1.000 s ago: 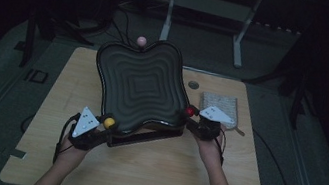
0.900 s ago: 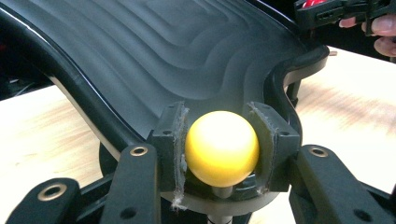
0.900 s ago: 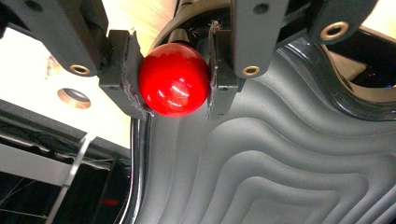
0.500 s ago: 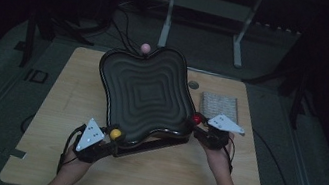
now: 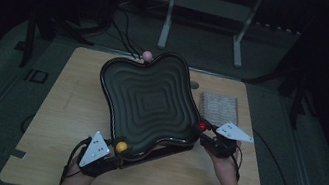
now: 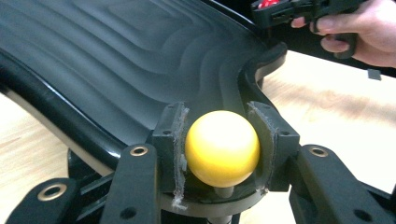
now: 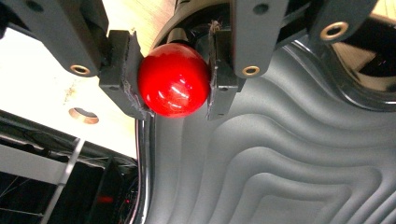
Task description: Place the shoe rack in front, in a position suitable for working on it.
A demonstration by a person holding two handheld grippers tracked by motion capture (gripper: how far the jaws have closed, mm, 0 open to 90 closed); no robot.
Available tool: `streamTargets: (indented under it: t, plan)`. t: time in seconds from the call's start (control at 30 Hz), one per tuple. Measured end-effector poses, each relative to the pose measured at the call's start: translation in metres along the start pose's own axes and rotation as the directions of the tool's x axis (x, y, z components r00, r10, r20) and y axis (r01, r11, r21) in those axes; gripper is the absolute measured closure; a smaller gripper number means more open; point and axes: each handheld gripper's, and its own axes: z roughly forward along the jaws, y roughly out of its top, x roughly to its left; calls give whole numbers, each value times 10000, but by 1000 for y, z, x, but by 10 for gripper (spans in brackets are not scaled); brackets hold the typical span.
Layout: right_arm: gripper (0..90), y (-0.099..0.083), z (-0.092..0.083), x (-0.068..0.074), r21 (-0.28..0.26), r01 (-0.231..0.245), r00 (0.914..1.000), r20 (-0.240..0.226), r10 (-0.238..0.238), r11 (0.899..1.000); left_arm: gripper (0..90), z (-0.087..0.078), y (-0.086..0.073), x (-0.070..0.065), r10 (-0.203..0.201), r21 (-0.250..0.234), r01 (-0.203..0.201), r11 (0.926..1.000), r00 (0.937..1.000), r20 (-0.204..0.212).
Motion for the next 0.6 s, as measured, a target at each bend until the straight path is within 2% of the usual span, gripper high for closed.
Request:
streamTargets:
  t: [0.17,0.27,0.4,0.6]
  plan:
    - [604,1,2,1,7,-87,9999,110,87,10000,578,1,-1,1,6,-90,-6,10000,10000,58]
    - [604,1,3,1,2,-88,9999,136,88,10000,578,1,0,3,52,-45,-53,10000,10000,-44]
    - [604,4,9,2,60,-108,9998,173,107,9999,578,2,-1,12,-134,-82,133,9999,9998,-123]
    - [602,5,12,2,30,-204,9998,82,204,9998,577,1,-4,15,-170,-195,168,9997,9998,-91]
